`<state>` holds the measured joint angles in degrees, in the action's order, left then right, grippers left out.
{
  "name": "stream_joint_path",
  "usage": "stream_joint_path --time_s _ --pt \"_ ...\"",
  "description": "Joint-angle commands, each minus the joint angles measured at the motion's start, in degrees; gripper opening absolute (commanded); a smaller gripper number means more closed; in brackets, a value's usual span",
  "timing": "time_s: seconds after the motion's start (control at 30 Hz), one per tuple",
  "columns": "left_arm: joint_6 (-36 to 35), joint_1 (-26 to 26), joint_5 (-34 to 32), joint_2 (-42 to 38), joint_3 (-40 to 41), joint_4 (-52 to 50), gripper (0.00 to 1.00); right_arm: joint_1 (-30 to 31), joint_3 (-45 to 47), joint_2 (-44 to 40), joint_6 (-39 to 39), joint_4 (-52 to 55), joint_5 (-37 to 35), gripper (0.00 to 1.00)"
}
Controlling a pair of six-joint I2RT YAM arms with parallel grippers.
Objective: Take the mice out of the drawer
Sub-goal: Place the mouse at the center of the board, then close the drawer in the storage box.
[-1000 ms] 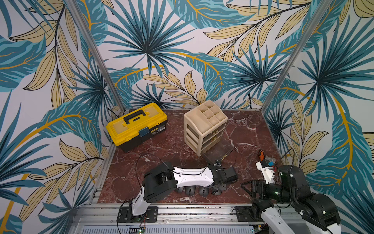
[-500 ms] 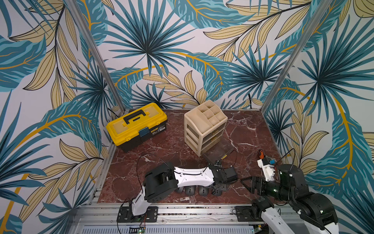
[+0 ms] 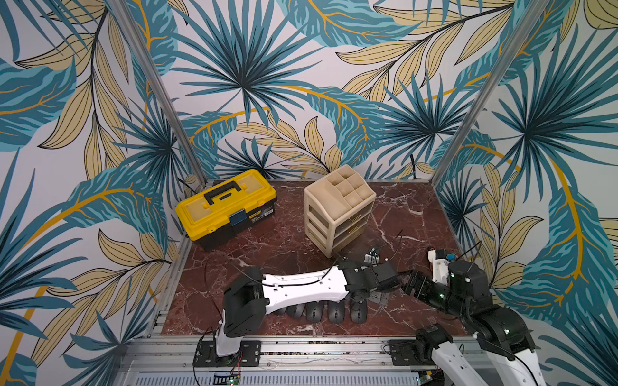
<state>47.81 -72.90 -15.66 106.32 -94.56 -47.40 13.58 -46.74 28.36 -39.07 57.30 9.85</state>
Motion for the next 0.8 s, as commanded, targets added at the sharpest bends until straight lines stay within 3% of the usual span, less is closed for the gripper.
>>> stream_joint_path --time_s 0.0,0.13,0.23,0.3,0.37,0.43,0.77 --pt "-7.0 2.0 -3.6 -5.6 -2.9 -0.3 1.00 0.0 3.2 1.9 -2.9 -6.5 -3.1 0.80" --pt "-12.5 5.7 -2.7 -10.7 -3.1 1.6 1.00 0.0 6.7 5.0 -3.8 -10.9 -4.1 0.72" --pt "-16.3 10.4 -2.4 -14.0 -4.0 1.1 1.00 -0.1 8.8 7.3 -4.4 -14.5 -4.8 0.57" --pt "-18.7 13.8 -2.1 -16.0 -3.9 1.3 1.00 -0.1 9.9 9.0 -4.5 -17.3 -4.7 0.40" --pt "-21.0 17.3 -2.0 -17.7 -3.4 2.3 1.00 0.0 10.9 11.5 -4.5 -20.0 -4.6 0.17" --pt "-22.6 21.1 -1.0 -19.0 -2.1 4.1 1.00 -0.1 11.9 14.2 -4.7 -23.3 -4.0 0.02" --pt "-29.3 39.3 10.0 -17.9 -2.5 12.8 1.00 0.0 13.4 31.6 -5.4 -36.5 -2.3 0.00"
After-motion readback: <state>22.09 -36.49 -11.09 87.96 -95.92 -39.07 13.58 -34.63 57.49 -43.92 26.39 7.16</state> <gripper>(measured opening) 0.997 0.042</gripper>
